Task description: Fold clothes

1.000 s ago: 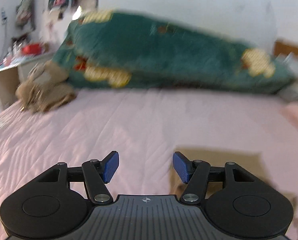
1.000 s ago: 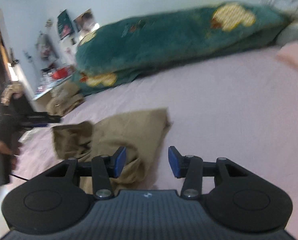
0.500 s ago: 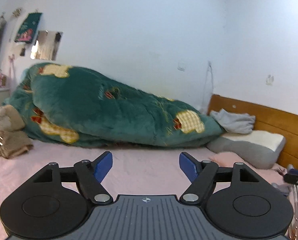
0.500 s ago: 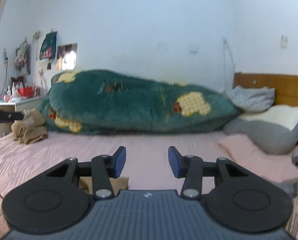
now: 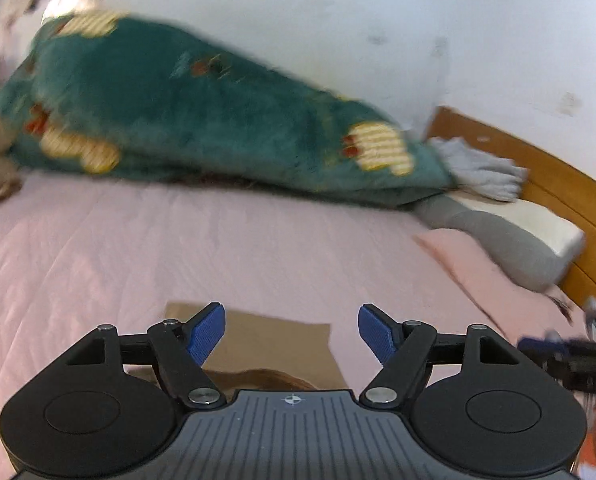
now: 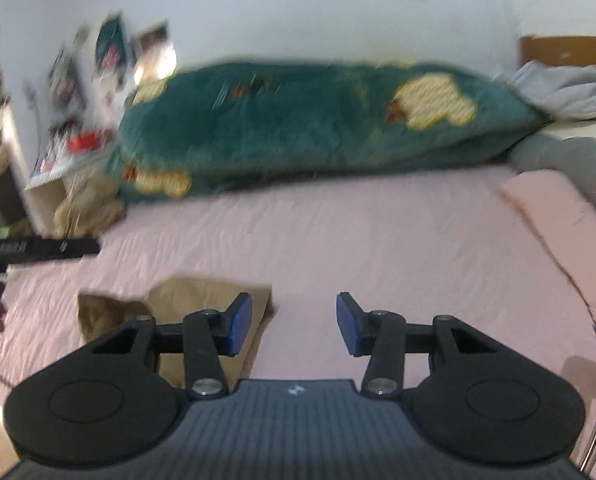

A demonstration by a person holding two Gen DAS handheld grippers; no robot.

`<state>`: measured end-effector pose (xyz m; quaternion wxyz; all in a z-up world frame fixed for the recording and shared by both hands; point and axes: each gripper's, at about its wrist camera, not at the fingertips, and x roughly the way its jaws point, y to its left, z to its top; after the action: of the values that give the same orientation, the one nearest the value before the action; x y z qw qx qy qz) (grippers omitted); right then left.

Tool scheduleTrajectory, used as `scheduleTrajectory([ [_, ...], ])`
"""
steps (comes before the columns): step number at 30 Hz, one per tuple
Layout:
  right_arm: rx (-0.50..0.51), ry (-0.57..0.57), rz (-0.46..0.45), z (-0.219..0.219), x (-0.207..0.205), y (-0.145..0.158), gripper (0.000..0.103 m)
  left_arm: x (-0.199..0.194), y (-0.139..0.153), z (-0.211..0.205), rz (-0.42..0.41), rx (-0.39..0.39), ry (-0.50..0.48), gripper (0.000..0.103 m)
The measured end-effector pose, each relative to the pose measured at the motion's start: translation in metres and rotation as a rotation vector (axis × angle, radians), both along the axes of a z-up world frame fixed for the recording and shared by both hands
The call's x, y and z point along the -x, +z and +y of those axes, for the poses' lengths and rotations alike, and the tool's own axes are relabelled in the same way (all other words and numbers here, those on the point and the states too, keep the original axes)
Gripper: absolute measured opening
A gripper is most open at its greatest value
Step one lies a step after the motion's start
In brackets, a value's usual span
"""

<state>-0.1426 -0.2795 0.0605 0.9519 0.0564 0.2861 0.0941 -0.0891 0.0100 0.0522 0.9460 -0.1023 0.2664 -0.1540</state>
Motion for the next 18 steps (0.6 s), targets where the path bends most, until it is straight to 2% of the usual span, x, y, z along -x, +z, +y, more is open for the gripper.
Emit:
scheduleTrajectory([
  [2,0.021,0.065,0.065,0.002,-0.014,0.009,0.047,-0.003,0.007,0.003,0.071,0.076,0.047,0.075],
  [3,0.022,0.099,0.099,0.001,-0.022,0.014,0.047,-0.002,0.012,0.004,0.094,0.086,0.070,0.075],
  [6,0.045,0.126,0.150,-0.006,-0.041,0.036,0.047,0.007,0.035,0.005,0.145,0.069,0.148,0.075],
  [9,0.009,0.160,0.169,-0.012,-0.057,0.062,0.047,0.012,0.061,0.005,0.171,0.077,0.205,0.075],
  [12,-0.031,0.212,0.178,-0.005,-0.065,0.076,0.047,0.015,0.085,-0.002,0.138,0.016,0.225,0.075],
  [14,-0.072,0.238,0.207,0.005,-0.068,0.076,0.047,0.015,0.091,-0.006,0.154,-0.026,0.253,0.075],
  [18,-0.163,0.274,0.272,0.028,-0.069,0.059,0.047,0.018,0.070,-0.003,0.237,-0.074,0.339,0.075],
])
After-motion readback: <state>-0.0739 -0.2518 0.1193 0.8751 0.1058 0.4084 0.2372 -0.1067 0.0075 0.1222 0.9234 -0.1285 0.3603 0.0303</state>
